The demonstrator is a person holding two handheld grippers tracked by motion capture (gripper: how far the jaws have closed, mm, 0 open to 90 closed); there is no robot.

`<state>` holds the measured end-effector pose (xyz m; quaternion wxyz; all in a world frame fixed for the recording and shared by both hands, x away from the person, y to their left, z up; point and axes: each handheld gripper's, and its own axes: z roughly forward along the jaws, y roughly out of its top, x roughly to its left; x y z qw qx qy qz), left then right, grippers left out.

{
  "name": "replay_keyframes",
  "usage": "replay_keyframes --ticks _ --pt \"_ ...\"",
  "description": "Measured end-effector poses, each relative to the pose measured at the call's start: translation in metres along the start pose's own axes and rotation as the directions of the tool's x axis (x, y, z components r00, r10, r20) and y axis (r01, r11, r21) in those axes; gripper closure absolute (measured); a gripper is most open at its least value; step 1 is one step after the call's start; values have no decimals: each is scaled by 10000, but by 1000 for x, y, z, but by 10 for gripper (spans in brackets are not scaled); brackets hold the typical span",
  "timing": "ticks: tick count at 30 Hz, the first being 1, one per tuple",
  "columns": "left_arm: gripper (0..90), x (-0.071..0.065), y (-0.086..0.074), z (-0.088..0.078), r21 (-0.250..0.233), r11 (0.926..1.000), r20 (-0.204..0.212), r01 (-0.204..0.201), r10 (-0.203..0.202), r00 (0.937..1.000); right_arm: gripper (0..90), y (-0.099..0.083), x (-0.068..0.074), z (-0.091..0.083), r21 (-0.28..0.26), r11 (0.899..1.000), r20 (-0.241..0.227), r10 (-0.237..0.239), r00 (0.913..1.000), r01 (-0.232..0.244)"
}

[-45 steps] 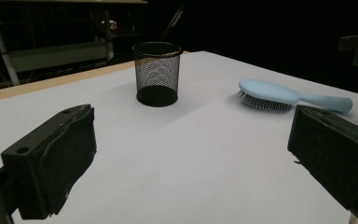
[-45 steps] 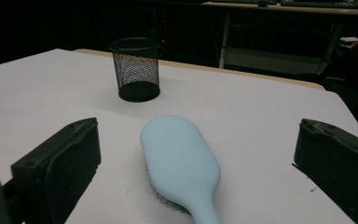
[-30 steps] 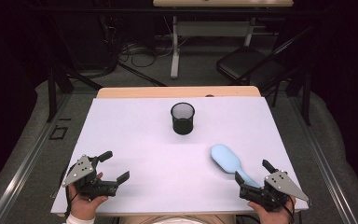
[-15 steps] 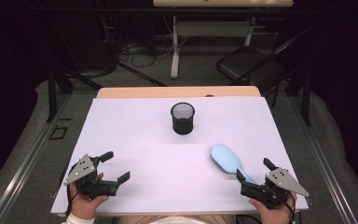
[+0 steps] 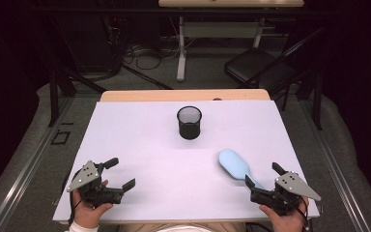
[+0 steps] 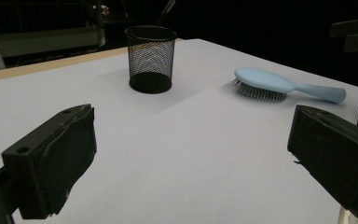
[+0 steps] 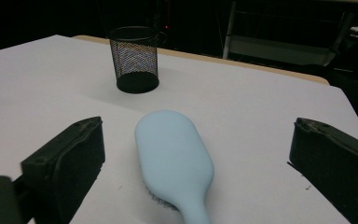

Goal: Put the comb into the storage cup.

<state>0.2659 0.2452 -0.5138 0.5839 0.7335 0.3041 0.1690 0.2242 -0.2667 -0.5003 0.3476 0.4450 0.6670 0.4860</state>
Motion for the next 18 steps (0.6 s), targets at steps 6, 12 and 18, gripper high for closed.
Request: replay_keyframes --ticks 6,12,18 --pt "12 0 0 0 -31 10000 -86 -60 60 9999 67 4 -1 3 550 9985 -92 -43 9999 48" --pt "12 2 -1 0 62 10000 -65 46 -45 10000 62 4 -2 8 1133 9935 -118 74 9999 -60" --pt "16 1 -2 -3 48 9999 -99 89 -88 9999 3 3 -6 13 1674 9858 -317 180 9993 -124"
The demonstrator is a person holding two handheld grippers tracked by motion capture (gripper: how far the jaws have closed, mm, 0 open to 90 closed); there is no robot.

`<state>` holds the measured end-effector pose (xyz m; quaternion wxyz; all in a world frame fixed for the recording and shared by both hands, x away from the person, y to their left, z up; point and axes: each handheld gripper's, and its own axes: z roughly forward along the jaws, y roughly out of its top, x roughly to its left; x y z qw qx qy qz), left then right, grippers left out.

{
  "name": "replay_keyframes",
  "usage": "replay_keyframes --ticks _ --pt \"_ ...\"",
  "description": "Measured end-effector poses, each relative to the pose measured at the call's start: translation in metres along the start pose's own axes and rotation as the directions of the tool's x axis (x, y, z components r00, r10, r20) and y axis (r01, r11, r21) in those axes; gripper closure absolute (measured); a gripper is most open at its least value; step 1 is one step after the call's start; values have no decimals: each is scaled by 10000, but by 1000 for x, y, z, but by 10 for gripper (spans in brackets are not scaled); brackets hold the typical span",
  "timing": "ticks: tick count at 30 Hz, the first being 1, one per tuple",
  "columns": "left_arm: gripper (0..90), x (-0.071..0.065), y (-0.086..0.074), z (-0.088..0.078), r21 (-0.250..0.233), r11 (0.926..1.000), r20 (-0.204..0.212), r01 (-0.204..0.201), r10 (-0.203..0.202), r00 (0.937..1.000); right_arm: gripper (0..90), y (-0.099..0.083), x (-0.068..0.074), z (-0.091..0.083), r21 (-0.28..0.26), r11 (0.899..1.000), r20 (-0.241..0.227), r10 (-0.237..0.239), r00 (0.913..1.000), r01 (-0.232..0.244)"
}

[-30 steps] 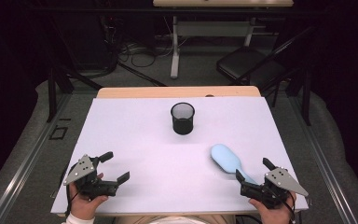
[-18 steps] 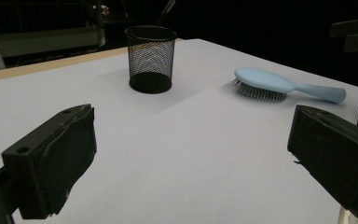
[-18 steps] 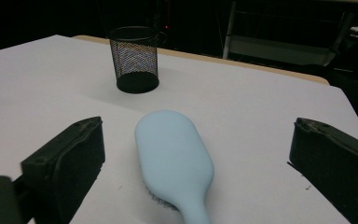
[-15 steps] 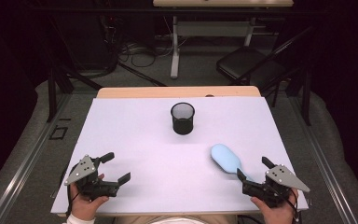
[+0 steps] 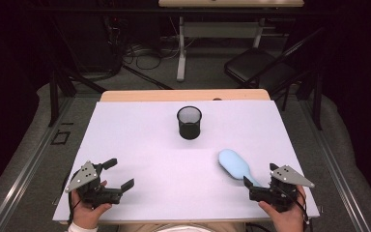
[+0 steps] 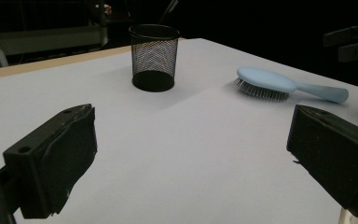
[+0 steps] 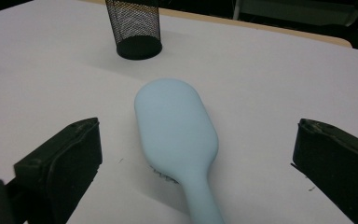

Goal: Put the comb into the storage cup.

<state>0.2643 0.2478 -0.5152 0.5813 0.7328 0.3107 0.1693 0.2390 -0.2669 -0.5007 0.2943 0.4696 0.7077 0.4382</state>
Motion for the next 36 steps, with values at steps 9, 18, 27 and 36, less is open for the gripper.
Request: replay_keyframes --ticks 9,18,27,36 --pt "16 -2 -1 1 4 10000 51 -48 48 10000 0 0 -2 2 519 9986 -157 -66 9999 74" --pt "17 -3 -1 2 48 9999 44 -149 149 9999 0 0 -2 6 1221 9915 -275 -414 9988 444" --pt "17 -5 -1 3 102 9996 -57 -260 261 9996 0 2 -3 6 1937 9776 -436 -752 9962 823" --pt "17 -5 -1 4 219 9994 -111 -264 267 9996 0 5 -9 12 2541 9647 -710 -532 9961 696"
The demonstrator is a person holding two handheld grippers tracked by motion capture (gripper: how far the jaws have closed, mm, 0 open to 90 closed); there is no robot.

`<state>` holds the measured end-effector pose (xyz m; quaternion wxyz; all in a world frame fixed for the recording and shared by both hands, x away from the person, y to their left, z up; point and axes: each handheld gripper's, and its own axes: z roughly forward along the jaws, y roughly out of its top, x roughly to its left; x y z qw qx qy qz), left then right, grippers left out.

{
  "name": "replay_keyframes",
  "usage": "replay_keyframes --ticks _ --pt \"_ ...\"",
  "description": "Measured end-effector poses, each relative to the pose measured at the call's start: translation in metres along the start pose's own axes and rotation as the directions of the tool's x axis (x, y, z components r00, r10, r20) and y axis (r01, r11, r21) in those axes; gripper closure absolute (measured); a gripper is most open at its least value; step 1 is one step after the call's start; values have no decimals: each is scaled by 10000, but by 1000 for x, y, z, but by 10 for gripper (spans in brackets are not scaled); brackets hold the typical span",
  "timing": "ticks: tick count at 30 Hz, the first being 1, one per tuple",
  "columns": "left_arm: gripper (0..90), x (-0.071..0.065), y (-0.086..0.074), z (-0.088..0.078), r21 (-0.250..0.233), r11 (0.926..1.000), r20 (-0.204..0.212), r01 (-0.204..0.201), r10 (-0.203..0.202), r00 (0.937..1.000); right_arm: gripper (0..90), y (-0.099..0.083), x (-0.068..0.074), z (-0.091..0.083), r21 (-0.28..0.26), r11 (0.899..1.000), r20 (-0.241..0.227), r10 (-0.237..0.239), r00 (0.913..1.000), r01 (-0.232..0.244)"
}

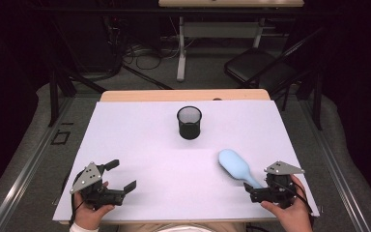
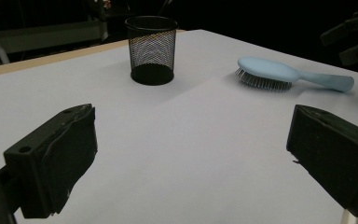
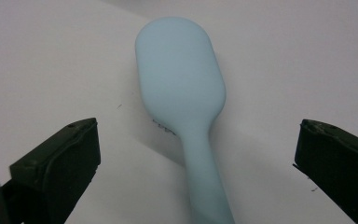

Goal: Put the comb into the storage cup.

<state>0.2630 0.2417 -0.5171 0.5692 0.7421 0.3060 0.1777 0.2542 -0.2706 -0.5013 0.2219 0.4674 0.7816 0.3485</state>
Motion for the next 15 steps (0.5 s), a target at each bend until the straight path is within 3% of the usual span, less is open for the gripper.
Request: replay_keyframes --ticks 15 --pt "17 -1 0 -1 44 10000 -21 -32 32 10000 3 11 -4 1 715 9972 -212 -223 9995 237"
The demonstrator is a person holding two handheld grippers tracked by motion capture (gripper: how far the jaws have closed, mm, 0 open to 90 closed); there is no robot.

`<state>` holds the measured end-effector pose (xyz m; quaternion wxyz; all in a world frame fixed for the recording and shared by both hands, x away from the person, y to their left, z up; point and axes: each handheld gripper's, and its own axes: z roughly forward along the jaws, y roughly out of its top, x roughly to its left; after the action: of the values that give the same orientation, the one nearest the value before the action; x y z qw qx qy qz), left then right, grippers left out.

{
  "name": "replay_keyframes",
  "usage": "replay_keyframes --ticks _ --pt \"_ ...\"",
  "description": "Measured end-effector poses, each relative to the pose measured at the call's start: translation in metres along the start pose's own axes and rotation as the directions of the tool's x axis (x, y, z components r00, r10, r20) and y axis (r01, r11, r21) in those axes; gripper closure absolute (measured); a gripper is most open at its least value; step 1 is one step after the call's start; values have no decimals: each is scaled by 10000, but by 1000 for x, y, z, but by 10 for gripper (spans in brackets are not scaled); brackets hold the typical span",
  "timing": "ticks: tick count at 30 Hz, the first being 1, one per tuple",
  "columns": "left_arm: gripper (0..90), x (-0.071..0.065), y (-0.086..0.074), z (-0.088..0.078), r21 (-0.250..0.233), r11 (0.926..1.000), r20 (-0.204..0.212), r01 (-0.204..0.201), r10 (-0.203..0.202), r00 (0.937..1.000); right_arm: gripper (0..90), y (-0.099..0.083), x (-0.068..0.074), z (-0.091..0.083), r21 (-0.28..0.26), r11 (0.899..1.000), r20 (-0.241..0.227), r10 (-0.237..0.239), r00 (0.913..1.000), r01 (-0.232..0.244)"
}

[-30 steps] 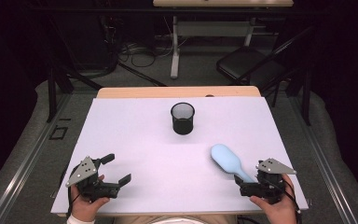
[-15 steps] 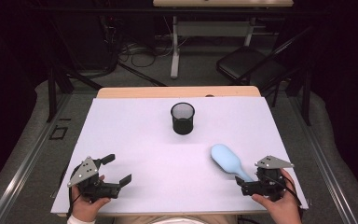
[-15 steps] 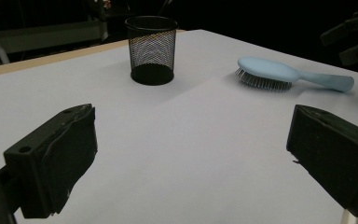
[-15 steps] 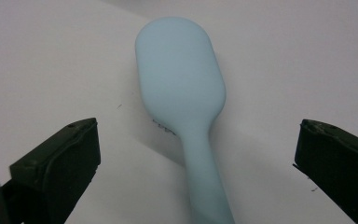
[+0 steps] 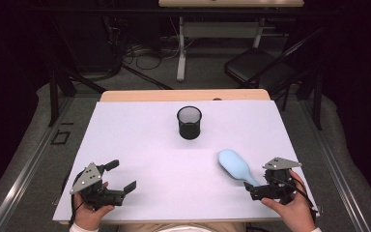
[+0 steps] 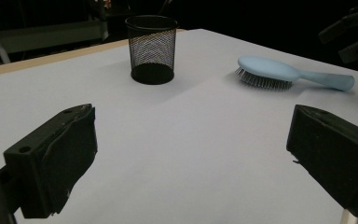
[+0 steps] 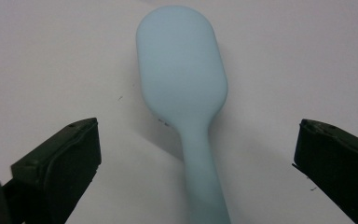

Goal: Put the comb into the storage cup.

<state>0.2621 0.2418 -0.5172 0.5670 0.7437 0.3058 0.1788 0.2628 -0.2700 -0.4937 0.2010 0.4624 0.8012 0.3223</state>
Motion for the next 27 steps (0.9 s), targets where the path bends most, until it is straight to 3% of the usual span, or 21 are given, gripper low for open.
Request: replay_keyframes --ticks 14,27 --pt "17 0 0 1 -24 10000 46 -23 24 10000 24 9 -2 3 1312 9913 -168 -20 9999 42" --pt "17 0 0 -1 -36 10000 -73 0 0 10000 54 13 -4 7 2394 9687 -132 -647 9978 660"
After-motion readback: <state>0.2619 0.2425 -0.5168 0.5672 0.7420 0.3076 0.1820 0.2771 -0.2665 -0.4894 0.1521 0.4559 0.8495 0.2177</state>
